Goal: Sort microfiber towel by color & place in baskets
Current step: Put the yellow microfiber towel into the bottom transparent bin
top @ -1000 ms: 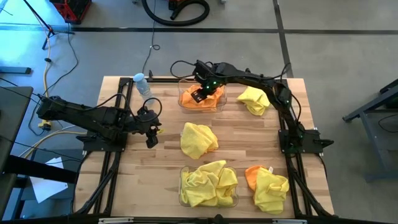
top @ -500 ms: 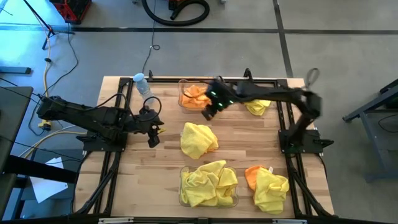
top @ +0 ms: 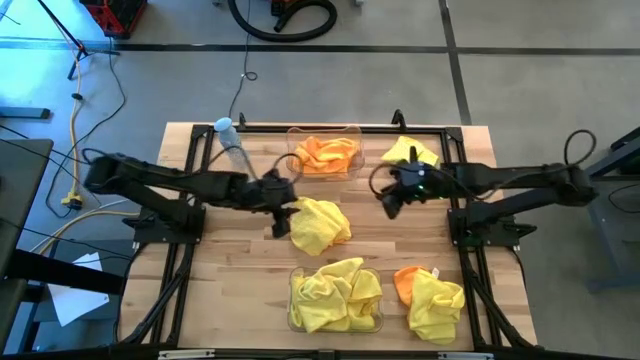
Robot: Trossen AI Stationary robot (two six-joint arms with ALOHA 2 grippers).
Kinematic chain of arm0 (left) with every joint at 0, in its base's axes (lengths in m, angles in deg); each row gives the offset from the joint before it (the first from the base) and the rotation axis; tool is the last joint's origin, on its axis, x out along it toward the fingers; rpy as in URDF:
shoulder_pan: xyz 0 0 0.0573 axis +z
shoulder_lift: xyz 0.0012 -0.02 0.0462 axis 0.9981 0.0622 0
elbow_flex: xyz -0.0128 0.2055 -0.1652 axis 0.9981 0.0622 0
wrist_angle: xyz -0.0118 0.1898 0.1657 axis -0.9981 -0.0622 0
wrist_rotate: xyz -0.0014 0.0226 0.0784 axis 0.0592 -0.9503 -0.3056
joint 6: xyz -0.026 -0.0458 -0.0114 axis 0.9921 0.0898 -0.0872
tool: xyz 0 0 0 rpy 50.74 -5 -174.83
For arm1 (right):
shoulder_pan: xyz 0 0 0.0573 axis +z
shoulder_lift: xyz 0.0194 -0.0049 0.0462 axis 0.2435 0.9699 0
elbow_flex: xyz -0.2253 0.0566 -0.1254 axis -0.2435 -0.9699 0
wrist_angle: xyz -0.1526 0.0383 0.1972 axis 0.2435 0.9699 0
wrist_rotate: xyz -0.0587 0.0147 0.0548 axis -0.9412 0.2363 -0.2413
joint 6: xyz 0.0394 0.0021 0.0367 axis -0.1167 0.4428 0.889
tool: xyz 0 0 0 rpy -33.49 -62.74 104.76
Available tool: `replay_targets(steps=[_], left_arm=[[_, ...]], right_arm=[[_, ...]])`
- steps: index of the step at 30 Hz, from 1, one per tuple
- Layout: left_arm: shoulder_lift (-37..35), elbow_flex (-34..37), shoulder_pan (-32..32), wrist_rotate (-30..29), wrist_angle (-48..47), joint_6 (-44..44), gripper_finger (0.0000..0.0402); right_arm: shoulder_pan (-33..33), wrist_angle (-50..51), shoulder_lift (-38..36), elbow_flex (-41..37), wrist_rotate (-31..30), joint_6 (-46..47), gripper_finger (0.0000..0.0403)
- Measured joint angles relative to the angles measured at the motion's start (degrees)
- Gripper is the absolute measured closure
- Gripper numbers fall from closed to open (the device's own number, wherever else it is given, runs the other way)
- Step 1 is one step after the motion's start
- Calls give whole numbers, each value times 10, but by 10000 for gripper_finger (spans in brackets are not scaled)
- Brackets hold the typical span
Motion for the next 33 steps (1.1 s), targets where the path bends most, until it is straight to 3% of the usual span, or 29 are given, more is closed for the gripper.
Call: replay_targets(steps=[9, 18, 23, 26, 30, 33], left_arm=[[185, -150, 0, 24, -35, -38, 273], [337, -272, 19, 64, -145, -68, 273], [379, -290, 23, 64, -166, -67, 275], [383, -291, 21, 64, -172, -64, 300], [380, -292, 13, 64, -184, -22, 379], [362, -292, 7, 62, -197, 8, 392]], right_arm=[[24, 39, -96, -93, 60, 13, 265], [28, 54, -106, -105, 51, -40, 265], [28, 56, -106, -105, 51, -81, 265], [28, 56, -106, -105, 51, -91, 265], [28, 56, -106, -105, 53, -88, 265], [28, 56, -106, -105, 53, -68, 265]])
